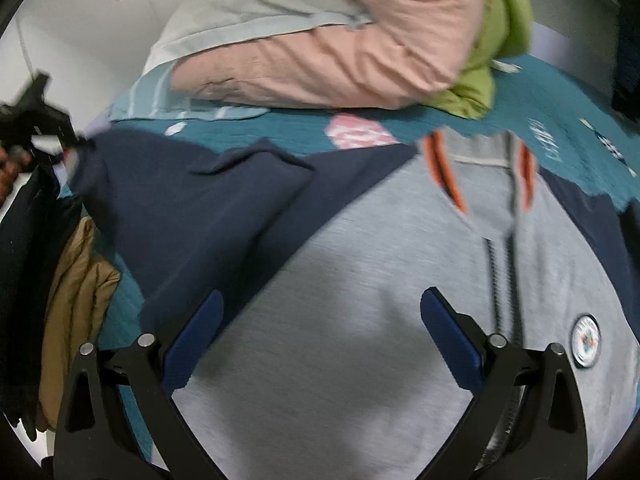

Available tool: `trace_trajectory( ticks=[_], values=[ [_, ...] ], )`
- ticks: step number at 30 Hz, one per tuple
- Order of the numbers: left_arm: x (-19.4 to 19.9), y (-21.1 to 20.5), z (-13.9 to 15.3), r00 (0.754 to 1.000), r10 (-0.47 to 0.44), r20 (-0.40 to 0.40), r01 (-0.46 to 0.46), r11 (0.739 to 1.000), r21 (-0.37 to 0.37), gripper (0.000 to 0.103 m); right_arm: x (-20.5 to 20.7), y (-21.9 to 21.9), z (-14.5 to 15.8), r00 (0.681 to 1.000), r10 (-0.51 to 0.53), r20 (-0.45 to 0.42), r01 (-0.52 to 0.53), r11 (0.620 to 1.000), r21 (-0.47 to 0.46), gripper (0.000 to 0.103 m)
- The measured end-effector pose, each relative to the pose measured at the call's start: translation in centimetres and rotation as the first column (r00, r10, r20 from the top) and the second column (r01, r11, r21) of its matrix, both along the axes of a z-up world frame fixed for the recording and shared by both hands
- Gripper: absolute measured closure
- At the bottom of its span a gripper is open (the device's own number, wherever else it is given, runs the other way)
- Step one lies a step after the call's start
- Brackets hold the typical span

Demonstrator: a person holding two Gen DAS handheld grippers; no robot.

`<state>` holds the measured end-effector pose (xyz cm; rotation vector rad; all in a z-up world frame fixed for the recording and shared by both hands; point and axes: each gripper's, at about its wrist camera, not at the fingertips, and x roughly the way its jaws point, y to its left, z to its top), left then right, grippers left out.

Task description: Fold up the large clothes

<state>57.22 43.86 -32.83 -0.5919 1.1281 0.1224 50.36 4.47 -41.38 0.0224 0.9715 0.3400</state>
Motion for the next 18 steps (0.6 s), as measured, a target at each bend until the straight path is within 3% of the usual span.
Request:
trace_trajectory(
  ticks=[5, 7, 10, 12, 14, 18],
  values=[
    [-2.6, -2.3, 9.3, 0.98, -0.056, 0.191, 0.078, 0.991, -0.107, 0.078, 0.6, 2.6, -1.4, 0.996, 0.067, -0.061, -0.063, 0.996, 0.062, 0.071],
    [-3.6, -4.8, 11.7, 0.97, -0.093, 0.226, 0.125, 0.984, -0.13, 0.078, 1.1, 3.7, -2.8, 0.987, 0.118, -0.11, -0.106, 0.988, 0.112, 0.079],
    [-4.4, -8.8, 13.7, 0.953, -0.144, 0.266, 0.194, 0.966, -0.174, 0.078, 2.1, 4.1, -4.9, 0.973, 0.161, -0.168, -0.135, 0.979, 0.155, 0.081],
    [-4.4, -12.5, 14.5, 0.945, -0.184, 0.27, 0.244, 0.947, -0.209, 0.078, 2.6, 2.1, -4.4, 0.965, 0.167, -0.202, -0.107, 0.955, 0.275, 0.081],
    [-4.5, -16.7, 15.1, 0.938, -0.222, 0.266, 0.286, 0.931, -0.229, 0.077, 1.9, -1.2, -3.0, 0.972, 0.155, -0.178, -0.082, 0.928, 0.363, 0.079],
    [-4.9, -22.9, 14.8, 0.937, -0.243, 0.252, 0.313, 0.905, -0.289, 0.076, 0.0, -8.2, -1.1, 0.982, 0.128, -0.142, -0.066, 0.923, 0.379, 0.078]
  ],
)
